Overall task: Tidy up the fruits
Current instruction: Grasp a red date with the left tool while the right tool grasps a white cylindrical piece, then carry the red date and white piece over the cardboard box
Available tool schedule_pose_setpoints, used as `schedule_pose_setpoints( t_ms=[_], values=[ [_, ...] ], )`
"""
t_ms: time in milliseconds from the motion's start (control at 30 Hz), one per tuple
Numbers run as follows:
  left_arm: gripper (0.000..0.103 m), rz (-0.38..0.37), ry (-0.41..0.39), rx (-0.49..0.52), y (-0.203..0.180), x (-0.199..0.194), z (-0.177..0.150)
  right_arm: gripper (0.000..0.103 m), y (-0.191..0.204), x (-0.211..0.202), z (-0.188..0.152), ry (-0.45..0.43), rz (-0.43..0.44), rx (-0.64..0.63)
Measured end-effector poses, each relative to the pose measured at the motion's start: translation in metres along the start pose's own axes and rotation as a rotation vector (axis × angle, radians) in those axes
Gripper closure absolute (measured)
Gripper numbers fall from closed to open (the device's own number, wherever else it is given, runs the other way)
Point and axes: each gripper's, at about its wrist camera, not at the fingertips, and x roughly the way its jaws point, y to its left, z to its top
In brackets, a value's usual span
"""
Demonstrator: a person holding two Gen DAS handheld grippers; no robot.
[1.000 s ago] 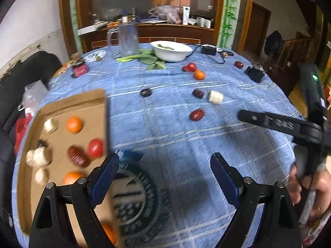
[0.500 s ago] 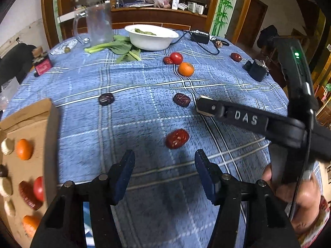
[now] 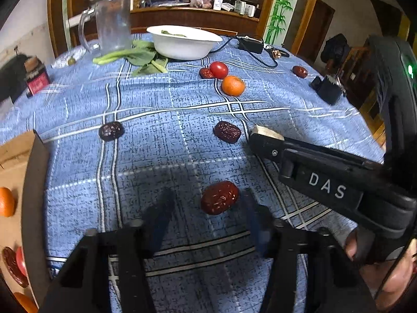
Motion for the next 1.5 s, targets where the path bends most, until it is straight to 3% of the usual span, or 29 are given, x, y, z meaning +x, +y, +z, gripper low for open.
schedule_pose_setpoints(
  t_ms=[33, 67, 400, 533, 1000, 1200, 1500],
  values=[
    [0.076, 0.007, -0.003, 0.012, -0.002, 0.000, 0.000, 0.064, 0.001, 0.000, 0.000, -0.003, -0.002, -0.003],
    [0.079, 0.015, -0.004, 0.021, -0.003, 0.001, 0.000, 0.064, 0.001, -0.001, -0.001, -0.005, -0.004, -0.007],
    [0.079, -0.033, -0.016, -0.037, 0.005, -0.013, -0.002, 0.064, -0.009, -0.007, -0.002, -0.045, -0.013, 0.027],
    [0.079, -0.040, -0.051, -0.035, 0.004, -0.040, -0.009, 0.064, -0.008, -0.017, -0.005, -0.062, -0.041, 0.032],
    [0.078, -0.064, -0.124, -0.129, 0.040, -0.132, -0.057, 0.064, 0.045, -0.090, -0.060, -0.103, 0.037, -0.002],
    [0.078, -0.022, -0.146, -0.212, 0.083, -0.159, -0.089, 0.064, 0.089, -0.107, -0.086, -0.094, 0.082, -0.072],
    [0.078, 0.117, -0.168, -0.436, 0.189, -0.189, -0.133, 0.063, 0.191, -0.099, -0.108, -0.038, 0.200, -0.252]
  ],
)
